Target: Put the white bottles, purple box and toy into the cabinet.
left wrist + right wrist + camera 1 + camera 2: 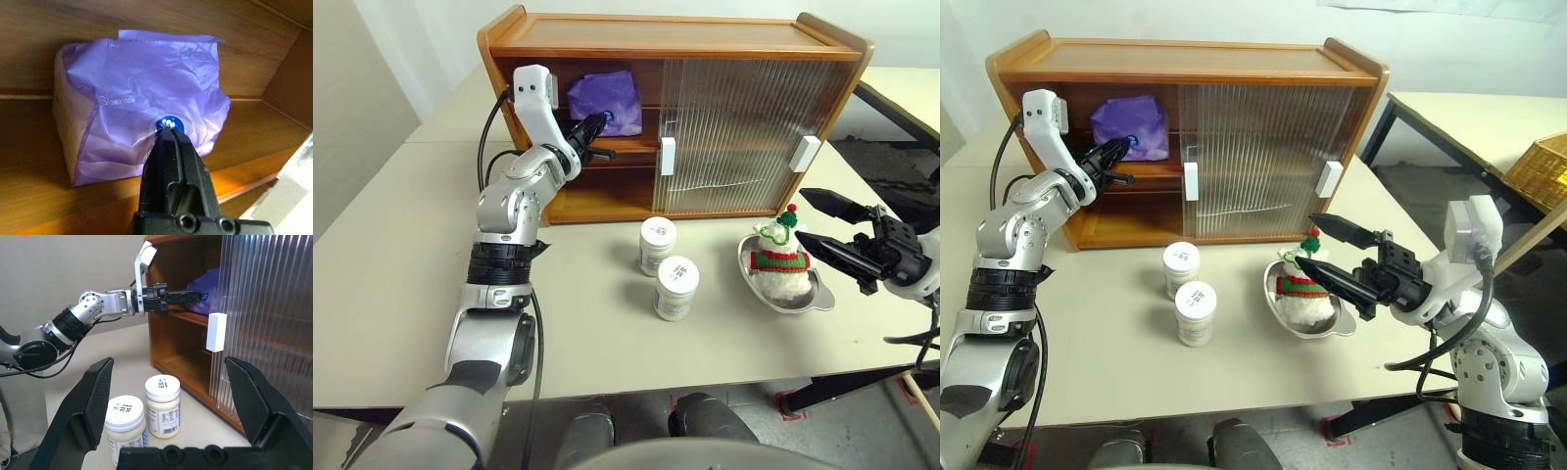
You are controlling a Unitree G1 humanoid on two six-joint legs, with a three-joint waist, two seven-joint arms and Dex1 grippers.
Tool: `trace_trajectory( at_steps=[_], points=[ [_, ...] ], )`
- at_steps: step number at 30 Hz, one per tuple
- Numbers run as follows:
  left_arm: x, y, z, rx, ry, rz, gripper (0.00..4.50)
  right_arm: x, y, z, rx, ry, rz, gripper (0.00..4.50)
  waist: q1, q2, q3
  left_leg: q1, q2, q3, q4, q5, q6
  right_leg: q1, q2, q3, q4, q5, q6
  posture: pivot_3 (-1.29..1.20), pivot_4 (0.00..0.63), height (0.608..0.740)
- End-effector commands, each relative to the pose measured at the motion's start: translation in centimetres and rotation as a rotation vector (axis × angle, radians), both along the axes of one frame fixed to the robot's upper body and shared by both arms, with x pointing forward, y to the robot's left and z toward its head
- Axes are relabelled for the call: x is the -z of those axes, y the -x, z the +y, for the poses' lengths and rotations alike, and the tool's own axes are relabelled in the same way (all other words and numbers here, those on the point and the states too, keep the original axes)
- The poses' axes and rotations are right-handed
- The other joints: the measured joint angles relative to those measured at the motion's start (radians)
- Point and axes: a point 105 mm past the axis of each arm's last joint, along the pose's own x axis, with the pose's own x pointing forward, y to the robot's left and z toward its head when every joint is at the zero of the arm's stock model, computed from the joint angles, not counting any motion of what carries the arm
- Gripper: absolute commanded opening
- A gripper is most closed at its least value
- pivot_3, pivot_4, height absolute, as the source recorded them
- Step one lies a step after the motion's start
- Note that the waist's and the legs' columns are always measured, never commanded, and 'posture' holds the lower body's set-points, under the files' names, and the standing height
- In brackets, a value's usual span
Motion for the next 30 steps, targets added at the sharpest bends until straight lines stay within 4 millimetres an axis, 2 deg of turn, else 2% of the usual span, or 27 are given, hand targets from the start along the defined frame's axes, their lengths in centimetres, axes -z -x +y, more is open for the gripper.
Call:
trace_trajectory(
  at_steps=[1, 2, 4, 5, 7, 9, 12, 15, 20, 27, 30],
  points=[
    [-0.6, 1.2, -1.3, 0.115, 0.068, -0.014, 0.02, -0.4, 0.2, -0.1, 0.004, 0.016, -0.014, 4.5, -0.001, 0.0, 0.0, 0.0, 0.0, 0.0, 0.0, 0.0, 0.0, 0.0, 0.0, 0.0, 0.0, 0.0, 0.0, -0.22, 0.0, 0.74],
    [-0.8, 1.8, -1.8, 0.157, 0.098, -0.011, 0.4, -0.4, 0.2, 0.0, 0.002, 0.017, -0.011, 4.5, 0.0, 0.0, 0.0, -0.001, 0.0, 0.0, 0.0, 0.0, 0.0, -0.001, 0.0, 0.0, 0.0, 0.0, 0.0, -0.22, 0.0, 0.74],
    [-1.6, 3.5, -2.9, 0.288, 0.136, -0.055, 0.88, -0.3, 0.3, 0.0, -0.002, 0.018, -0.005, 4.5, 0.001, 0.0, 0.0, -0.003, -0.001, 0.0, 0.0, 0.0, 0.0, -0.002, 0.0, 0.0, 0.0, 0.0, 0.0, -0.22, 0.0, 0.74],
    [-1.3, 4.2, -2.9, 0.319, 0.107, -0.055, 1.21, -0.3, 0.3, 0.0, -0.004, 0.018, -0.003, 4.5, 0.0, 0.0, 0.0, -0.004, -0.001, 0.0, 0.0, 0.0, 0.0, -0.003, 0.0, 0.0, -0.001, 0.0, 0.0, -0.22, 0.0, 0.74],
    [-0.1, 4.7, -2.0, 0.307, 0.016, -0.019, 1.91, -0.2, 0.3, 0.0, -0.009, 0.019, 0.002, 4.5, -0.001, 0.0, 0.0, -0.005, -0.001, 0.0, 0.0, 0.0, -0.001, -0.003, 0.0, 0.0, -0.001, 0.0, -0.002, -0.21, 0.0, 0.74],
    [0.3, 5.5, -1.3, 0.332, -0.054, -0.023, 2.53, 0.0, 0.3, 0.0, -0.02, 0.031, 0.01, 4.5, -0.005, 0.001, -0.001, -0.004, -0.001, 0.0, -0.001, -0.001, -0.001, -0.003, 0.0, 0.0, -0.001, -0.001, -0.003, -0.2, 0.0, 0.74],
    [0.0, 6.9, -1.2, 0.414, -0.076, -0.04, 3.6, 0.1, 0.4, 0.0, -0.038, 0.03, 0.014, 4.5, -0.001, 0.001, 0.0, -0.005, 0.0, -0.001, -0.002, -0.001, -0.001, -0.004, 0.0, 0.0, -0.001, -0.001, -0.003, -0.2, 0.0, 0.74],
    [1.3, 8.8, -1.2, 0.526, -0.138, -0.005, 4.49, 0.1, 0.2, 0.4, -0.044, 0.024, 0.007, 4.5, 0.007, 0.001, -0.001, -0.006, -0.001, -0.001, -0.001, -0.001, -0.001, -0.004, 0.0, 0.0, -0.001, 0.0, -0.004, -0.2, 0.0, 0.74],
    [5.3, 10.4, -0.8, 0.593, -0.313, 0.121, 4.49, 0.8, 0.0, 1.0, -0.061, 0.046, 0.009, 4.5, 0.008, 0.002, -0.001, -0.005, 0.0, -0.003, -0.002, -0.001, 0.0, -0.005, 0.0, 0.0, -0.001, 0.003, -0.012, -0.2, 0.0, 0.74],
    [8.6, 10.8, -0.4, 0.61, -0.416, 0.172, 4.49, 0.4, 0.0, 1.3, -0.072, 0.03, -0.005, 4.5, 0.006, 0.005, -0.003, -0.01, 0.002, -0.003, -0.001, -0.001, 0.0, -0.011, -0.001, -0.001, 0.0, 0.005, -0.014, -0.2, 0.0, 0.74],
    [9.6, 11.0, -0.7, 0.62, -0.384, 0.187, 4.49, 0.8, 0.1, 1.4, -0.091, 0.076, 0.001, 4.5, 0.004, 0.006, -0.004, -0.013, 0.002, -0.003, -0.002, -0.001, -0.001, -0.014, 0.0, -0.001, 0.0, 0.005, -0.014, -0.22, 0.0, 0.74]
  ],
)
